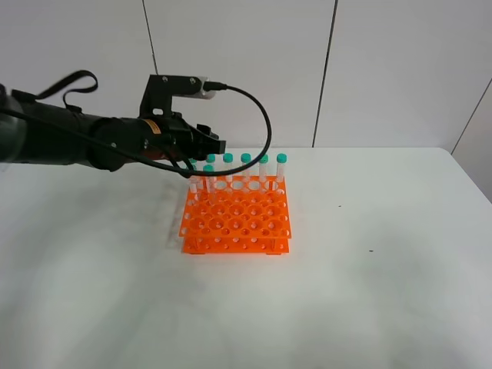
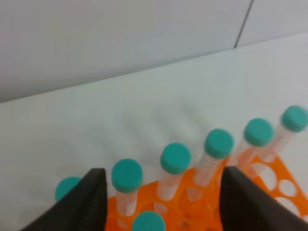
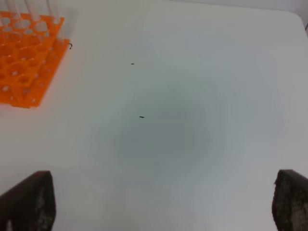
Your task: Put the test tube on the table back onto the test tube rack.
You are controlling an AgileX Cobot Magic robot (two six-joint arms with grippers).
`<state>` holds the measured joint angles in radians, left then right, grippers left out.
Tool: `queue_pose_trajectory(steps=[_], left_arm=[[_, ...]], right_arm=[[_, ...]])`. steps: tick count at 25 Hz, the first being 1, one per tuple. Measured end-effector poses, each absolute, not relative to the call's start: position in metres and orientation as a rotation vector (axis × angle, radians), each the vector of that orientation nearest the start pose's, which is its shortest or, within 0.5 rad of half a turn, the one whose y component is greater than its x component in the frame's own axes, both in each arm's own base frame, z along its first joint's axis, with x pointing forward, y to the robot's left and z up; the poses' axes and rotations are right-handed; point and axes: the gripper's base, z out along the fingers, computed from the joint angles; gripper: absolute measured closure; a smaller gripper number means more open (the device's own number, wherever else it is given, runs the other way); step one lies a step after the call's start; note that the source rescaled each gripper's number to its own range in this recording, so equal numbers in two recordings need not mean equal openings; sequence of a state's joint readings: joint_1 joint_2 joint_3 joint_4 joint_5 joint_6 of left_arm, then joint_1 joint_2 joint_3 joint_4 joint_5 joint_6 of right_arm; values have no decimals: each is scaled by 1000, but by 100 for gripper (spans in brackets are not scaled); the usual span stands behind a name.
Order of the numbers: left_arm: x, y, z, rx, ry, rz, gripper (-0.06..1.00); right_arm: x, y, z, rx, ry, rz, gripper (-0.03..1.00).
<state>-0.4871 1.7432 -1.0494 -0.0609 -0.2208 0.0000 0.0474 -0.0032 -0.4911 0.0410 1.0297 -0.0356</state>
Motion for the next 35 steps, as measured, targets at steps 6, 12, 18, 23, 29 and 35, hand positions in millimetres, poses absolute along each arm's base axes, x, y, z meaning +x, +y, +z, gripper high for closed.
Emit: queue_pose_trajectory(steps=[6,12,18,23,29,35], left_arm=[[313,-166,274,449,2062,-335,6],[278,-150,275,501,2448,-287,4],[271,-144,279,521,2596,-246,3],[289,-104,283,346,2618,-197,3],[293,-26,277,126,2781,-73,3],[275,2,285,38,2851,-12,3]], right_arm=[[-3,3,277,-85,2017,56,-3],[-3,3,277,-85,2017,56,-3],[-3,3,277,-85,2017,56,-3],[-3,3,277,-85,2017,56,-3],[-3,3,277,-85,2017,56,-3],[-3,3,277,-85,2017,56,-3]])
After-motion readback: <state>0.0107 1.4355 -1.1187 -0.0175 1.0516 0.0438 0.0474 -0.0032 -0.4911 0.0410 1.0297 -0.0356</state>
